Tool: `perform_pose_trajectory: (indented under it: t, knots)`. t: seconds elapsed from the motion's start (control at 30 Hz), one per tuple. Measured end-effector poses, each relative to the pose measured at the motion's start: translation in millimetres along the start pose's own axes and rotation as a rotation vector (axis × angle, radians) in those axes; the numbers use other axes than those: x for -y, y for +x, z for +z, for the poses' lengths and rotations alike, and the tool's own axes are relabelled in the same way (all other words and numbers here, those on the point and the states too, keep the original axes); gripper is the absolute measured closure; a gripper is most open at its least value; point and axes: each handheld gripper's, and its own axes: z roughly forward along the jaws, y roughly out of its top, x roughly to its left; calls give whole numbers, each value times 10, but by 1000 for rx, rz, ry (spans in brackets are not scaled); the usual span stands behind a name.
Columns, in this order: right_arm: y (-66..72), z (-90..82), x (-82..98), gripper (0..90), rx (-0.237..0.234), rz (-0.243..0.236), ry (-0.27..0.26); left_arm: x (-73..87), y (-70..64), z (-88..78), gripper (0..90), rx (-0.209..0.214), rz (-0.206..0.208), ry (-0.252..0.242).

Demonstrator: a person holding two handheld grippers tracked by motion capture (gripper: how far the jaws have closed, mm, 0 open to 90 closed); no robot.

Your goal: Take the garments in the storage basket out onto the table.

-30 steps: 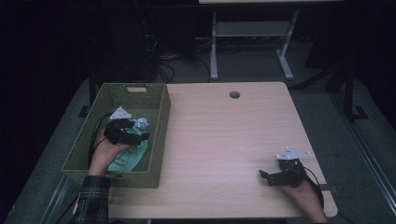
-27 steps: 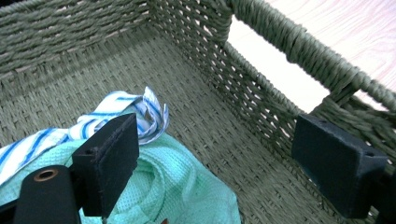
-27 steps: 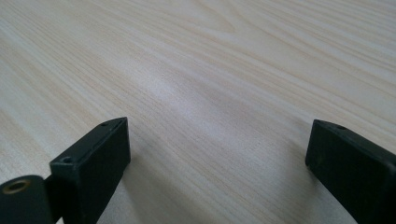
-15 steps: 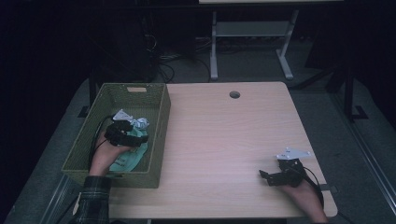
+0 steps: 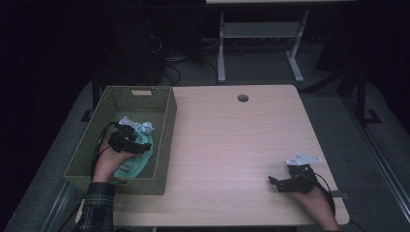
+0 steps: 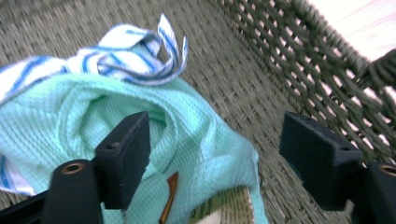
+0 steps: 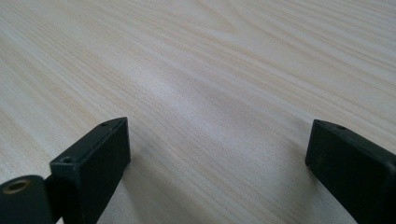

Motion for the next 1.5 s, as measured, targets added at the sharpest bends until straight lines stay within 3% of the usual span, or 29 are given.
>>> perform_pose_trajectory:
  t: [0.43,0.6,0.73,0.83,0.97,1.17,1.5]
  knots:
    - [0,0,0,60,0,0,0,26,13,39,439,41,-41,64]
    - [0,0,0,61,0,0,0,31,28,45,596,59,-62,111]
    - [0,0,0,61,0,0,0,24,24,50,752,55,-63,145]
    - [0,0,0,61,0,0,0,15,22,47,821,50,-77,165]
    - [0,0,0,61,0,0,0,-1,22,10,826,35,-76,144]
    - [0,0,0,61,0,0,0,-13,47,-84,827,27,-89,65]
    - [0,0,0,60,0,0,0,-38,60,-198,830,43,-112,-31]
